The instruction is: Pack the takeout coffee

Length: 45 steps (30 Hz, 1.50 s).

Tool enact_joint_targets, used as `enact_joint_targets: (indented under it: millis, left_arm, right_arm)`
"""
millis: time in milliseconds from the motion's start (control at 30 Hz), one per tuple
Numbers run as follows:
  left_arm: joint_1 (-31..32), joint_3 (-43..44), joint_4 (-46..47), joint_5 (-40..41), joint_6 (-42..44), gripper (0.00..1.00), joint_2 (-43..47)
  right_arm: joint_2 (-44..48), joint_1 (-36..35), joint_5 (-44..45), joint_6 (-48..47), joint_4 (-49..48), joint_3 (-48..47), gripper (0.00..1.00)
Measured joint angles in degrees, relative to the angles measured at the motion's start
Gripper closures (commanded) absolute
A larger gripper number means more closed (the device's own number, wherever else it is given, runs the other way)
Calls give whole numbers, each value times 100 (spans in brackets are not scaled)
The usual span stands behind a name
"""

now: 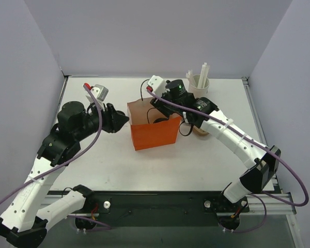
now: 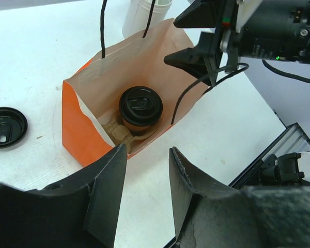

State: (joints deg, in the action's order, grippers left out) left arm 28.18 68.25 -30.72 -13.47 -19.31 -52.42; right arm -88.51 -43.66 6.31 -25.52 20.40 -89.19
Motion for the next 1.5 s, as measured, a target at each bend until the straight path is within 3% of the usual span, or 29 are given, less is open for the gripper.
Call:
enact_joint_targets:
  millis: [633, 667, 700, 900, 1067, 1267, 1500]
  left_arm:
    - [0, 437, -638, 24, 74, 47, 535]
    - [0, 455, -667, 24, 74, 34, 551]
    - [0, 479, -702, 24, 74, 28, 564]
    - [0, 520, -855, 44, 92, 5, 662]
    - [0, 520, -1075, 70, 2, 3, 767]
    - [0, 520, -1314, 153, -214, 3, 1021]
    - [0, 789, -1869, 363, -664, 3, 984]
  right_arm:
    - [66, 422, 450, 1681, 122, -442, 52]
    - [94, 442, 459, 1757, 125, -470, 52]
    - [151, 468, 474, 1845, 125, -476, 52]
    - [564, 713, 549, 2387, 33, -415, 49]
    - [632, 1449, 675, 2881, -4, -483, 45]
    - [-369, 2415, 743, 3198, 168, -1429, 47]
    - [-1847, 2892, 402, 3193, 341, -2461, 48]
